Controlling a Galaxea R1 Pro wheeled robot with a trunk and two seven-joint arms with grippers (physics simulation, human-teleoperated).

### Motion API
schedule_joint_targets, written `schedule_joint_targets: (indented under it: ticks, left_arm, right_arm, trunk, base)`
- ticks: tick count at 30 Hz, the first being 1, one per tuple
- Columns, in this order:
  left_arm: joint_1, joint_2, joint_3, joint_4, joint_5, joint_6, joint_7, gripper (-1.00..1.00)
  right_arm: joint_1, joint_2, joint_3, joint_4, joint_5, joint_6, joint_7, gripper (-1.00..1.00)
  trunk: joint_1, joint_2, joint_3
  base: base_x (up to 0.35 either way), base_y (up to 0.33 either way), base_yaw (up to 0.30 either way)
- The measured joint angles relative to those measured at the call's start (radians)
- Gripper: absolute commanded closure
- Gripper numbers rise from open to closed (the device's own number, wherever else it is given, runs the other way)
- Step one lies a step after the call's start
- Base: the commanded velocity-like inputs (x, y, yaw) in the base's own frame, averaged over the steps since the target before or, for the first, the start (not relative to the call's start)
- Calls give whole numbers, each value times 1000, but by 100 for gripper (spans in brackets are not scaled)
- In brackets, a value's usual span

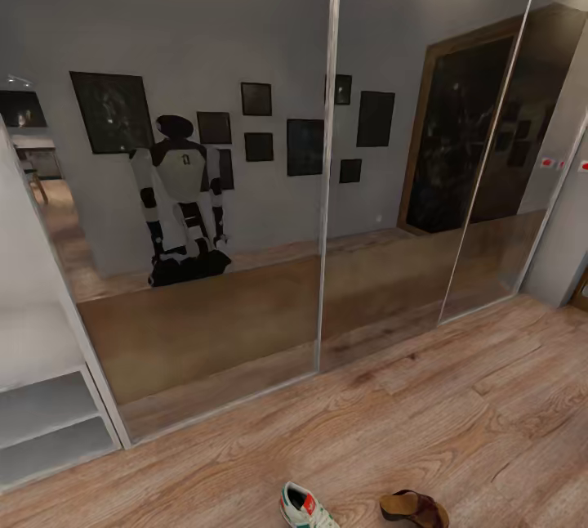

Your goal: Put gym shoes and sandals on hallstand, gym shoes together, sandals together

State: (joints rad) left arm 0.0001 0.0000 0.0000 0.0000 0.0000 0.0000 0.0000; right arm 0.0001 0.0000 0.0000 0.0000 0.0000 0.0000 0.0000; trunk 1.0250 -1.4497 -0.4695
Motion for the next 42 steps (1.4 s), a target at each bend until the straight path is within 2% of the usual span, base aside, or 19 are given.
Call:
schedule_joint_targets:
  ticks: [6,11,29,35,42]
  left_arm:
    - [-1,-1,-2,-7,0,-1,-3,-100]
    - [-1,-1,1,-9,2,-3,-3,-100]
    - [-1,-1,-2,-13,3,-7,-3,-100]
    - [-1,1,-3,-46,1,-39,-3,-100]
    - [-18,28,-1,-87,5,-77,-1,-100]
  right_arm:
    - [-10,27,1,-20,3,-3,-2,-100]
    - [-17,35,2,-31,3,-6,-3,-100]
    - [-30,37,-2,-65,3,-44,-4,-100]
    - [-30,30,-3,-86,3,-72,-5,-100]
    - [-32,-5,-5,-126,3,-112,-6,-100]
  trunk:
    - [0,0,0]
    - [0,0,0]
    - [0,0,0]
    - [0,0,0]
    - [0,0,1]
  base:
    - [0,0,0]
    - [0,0,0]
    - [0,0,0]
    - [0,0,0]
    - [0,0,0]
